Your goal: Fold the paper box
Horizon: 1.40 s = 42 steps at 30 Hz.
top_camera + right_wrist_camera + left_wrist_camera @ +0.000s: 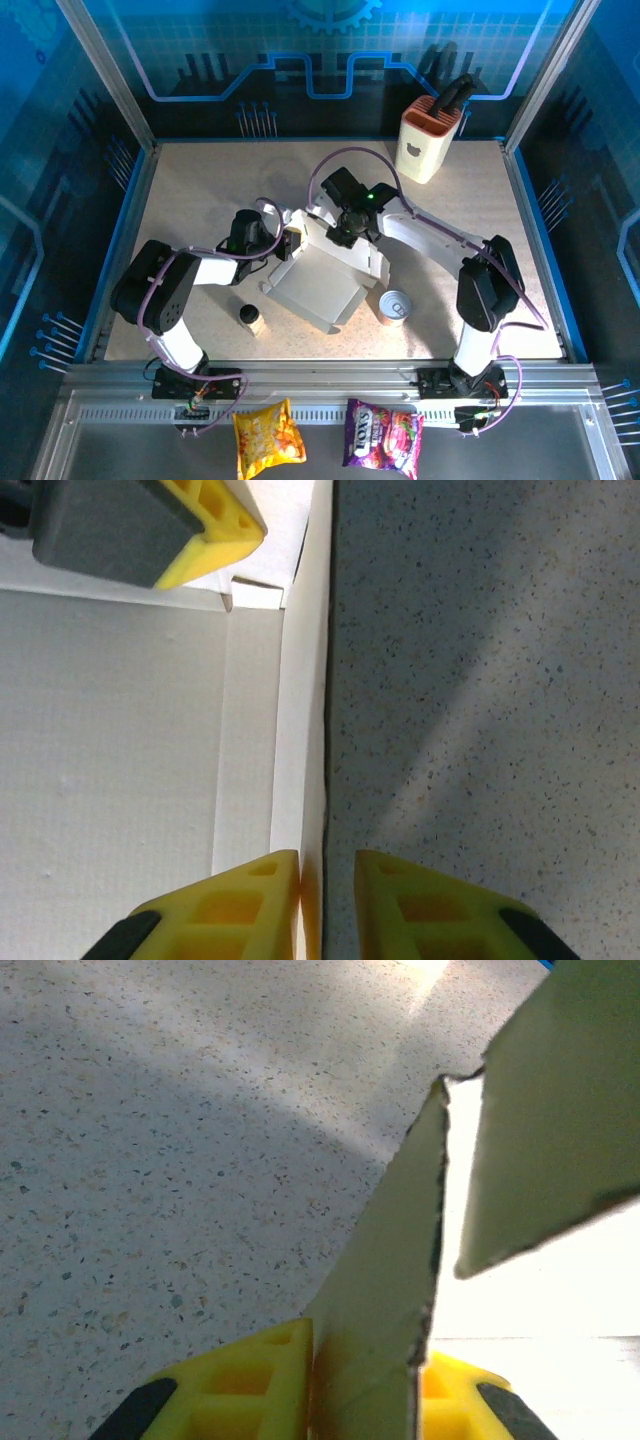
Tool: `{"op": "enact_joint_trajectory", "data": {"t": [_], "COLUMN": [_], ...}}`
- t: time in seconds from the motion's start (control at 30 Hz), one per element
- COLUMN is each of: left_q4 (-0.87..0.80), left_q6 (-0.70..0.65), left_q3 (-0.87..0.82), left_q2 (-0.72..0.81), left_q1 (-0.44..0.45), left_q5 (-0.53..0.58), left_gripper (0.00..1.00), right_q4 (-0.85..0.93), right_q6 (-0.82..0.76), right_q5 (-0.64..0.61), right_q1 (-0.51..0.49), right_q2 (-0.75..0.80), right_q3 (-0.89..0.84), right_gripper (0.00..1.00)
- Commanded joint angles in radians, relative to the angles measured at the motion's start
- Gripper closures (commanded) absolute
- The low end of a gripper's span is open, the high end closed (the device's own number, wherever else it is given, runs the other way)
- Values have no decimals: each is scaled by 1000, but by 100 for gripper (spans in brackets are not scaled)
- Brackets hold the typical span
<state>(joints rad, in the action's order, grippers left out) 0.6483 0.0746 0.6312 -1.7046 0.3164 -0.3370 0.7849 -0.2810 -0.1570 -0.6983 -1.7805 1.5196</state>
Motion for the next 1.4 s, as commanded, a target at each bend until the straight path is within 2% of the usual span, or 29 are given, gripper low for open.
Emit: {"op": "enact_joint_trajectory", "data": {"t": [0.0,0.1,0.27,0.5,0.67,0.97,1.37], "left_q4": [-45,-50,-54,-98,-121,-83,-95], "left_q6": [-16,-17,-17,-28,-39,6,92], "left_q3": [12,15,17,34,41,-1,-28], "left_q2": [-1,-5,6,65,73,120,252], "left_q1": [10,9,9,9,9,7,-40], "left_q5": [-25,-26,-25,-2,5,0,-51], "left_gripper": [85,85,84,80,78,61,46], "right_q4": [25,36,30,-119,-169,-174,-163], "right_q6": [-12,-21,-39,-27,-32,-41,-43], "right_q5": [-13,-11,0,29,32,31,41], "right_q1": [7,8,8,8,6,6,9], "right_q2": [52,67,85,81,70,69,58], "right_q3": [-24,-32,-66,-144,-179,-216,-201], "right_gripper": [76,77,86,94,96,96,96]}}
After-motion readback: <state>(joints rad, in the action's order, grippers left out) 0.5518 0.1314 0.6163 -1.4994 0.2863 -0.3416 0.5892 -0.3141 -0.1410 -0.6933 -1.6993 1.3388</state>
